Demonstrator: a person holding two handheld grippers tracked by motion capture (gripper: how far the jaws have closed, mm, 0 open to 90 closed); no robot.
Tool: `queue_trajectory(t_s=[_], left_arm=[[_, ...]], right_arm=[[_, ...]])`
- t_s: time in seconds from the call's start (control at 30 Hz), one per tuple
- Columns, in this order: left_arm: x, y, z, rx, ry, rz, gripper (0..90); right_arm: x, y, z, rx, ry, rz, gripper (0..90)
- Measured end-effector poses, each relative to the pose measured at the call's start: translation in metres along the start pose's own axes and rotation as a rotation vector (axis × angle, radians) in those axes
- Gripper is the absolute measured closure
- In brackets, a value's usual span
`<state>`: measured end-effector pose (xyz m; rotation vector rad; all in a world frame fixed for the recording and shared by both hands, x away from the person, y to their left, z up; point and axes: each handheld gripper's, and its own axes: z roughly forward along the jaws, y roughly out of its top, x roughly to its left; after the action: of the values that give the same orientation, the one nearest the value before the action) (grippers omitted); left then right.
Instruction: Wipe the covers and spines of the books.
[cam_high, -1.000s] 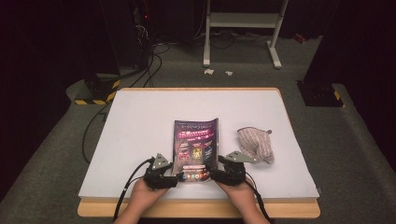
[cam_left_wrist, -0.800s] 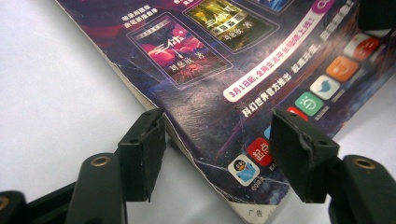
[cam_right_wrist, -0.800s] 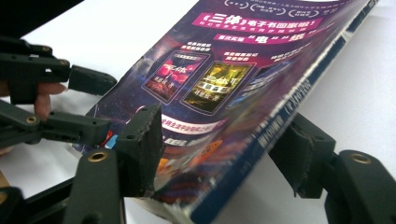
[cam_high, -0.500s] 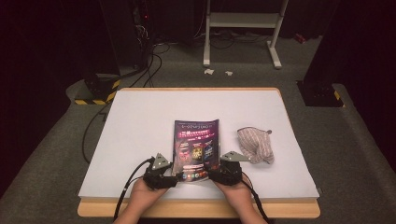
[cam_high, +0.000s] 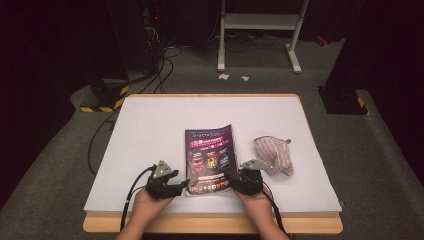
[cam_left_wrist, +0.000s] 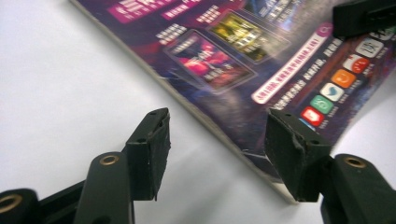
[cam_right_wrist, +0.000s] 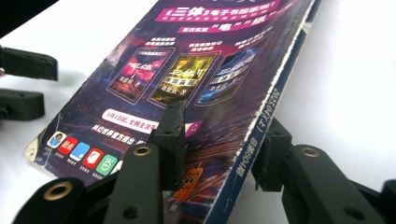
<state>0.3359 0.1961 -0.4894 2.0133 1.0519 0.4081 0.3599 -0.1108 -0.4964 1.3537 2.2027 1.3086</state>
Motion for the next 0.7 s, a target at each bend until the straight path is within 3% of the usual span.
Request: queue_trajectory(t_s=[0.2,0.4,0.7], left_arm=[[0.013,-0.003,-0.004,-0.009,0.027,-0.042,40.6],[0.015,-0.003,-0.006,-0.036,0.036,-0.038,40.5],[0.020,-0.004,-0.009,-0.039,0.042,-0.037,39.5]], right_arm=[[-0.007,0.009,0.001,0.000,-0.006,-0.009,66.2],[-0.014,0.024,0.001,0.001,-0.027,-0.019,71.4],[-0.023,0.036,0.002,-0.033,-0.037,0.015,80.3]])
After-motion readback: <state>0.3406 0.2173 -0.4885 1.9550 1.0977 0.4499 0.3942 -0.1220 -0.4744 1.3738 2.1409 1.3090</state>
